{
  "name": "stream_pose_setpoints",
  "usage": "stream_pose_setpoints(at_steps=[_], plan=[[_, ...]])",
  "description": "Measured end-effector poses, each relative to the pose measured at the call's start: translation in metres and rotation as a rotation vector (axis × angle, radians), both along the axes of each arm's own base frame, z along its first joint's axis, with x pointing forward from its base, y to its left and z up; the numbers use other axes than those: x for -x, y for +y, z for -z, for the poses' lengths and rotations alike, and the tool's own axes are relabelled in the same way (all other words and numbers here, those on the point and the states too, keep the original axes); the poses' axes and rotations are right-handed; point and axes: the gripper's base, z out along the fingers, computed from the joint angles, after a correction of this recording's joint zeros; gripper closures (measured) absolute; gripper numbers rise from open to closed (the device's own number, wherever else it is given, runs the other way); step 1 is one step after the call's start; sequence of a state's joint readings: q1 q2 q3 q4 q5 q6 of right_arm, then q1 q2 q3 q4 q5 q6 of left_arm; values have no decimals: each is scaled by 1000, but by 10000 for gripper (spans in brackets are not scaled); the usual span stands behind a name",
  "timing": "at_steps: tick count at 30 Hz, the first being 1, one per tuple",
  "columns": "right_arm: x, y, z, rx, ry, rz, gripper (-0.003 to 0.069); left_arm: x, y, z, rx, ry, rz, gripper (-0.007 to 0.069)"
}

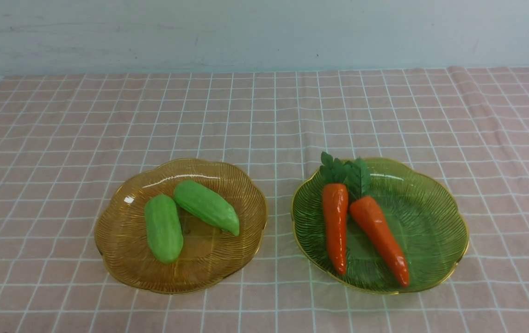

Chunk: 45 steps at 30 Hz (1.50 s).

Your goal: Put different types of vegetables on the plate.

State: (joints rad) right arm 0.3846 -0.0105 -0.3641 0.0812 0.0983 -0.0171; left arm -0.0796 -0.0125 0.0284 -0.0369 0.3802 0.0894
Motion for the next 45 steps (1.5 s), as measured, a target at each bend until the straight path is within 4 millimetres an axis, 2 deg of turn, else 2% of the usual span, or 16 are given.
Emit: stream_pose_setpoints(at_steps=[26, 28, 32, 35, 36, 38, 40, 45], plan=[[-1, 0, 2, 32, 10, 13, 674, 0, 0, 0, 1, 1, 0, 628], [-6, 2, 12, 82, 58, 52, 674, 0, 0, 0, 1, 1, 0, 628], [-24, 2, 55, 179, 266, 216, 674, 0, 0, 0, 1, 1, 0, 628], [-35, -1, 96, 204, 422, 308, 674, 0, 0, 0, 1, 1, 0, 628], [-40, -2, 117, 211, 495, 343, 674, 0, 0, 0, 1, 1, 0, 628], [-42, -4, 140, 212, 580, 370, 674, 0, 0, 0, 1, 1, 0, 628], [-42, -5, 150, 204, 638, 382, 674, 0, 0, 0, 1, 1, 0, 628], [-42, -6, 152, 202, 658, 384, 674, 0, 0, 0, 1, 1, 0, 628]])
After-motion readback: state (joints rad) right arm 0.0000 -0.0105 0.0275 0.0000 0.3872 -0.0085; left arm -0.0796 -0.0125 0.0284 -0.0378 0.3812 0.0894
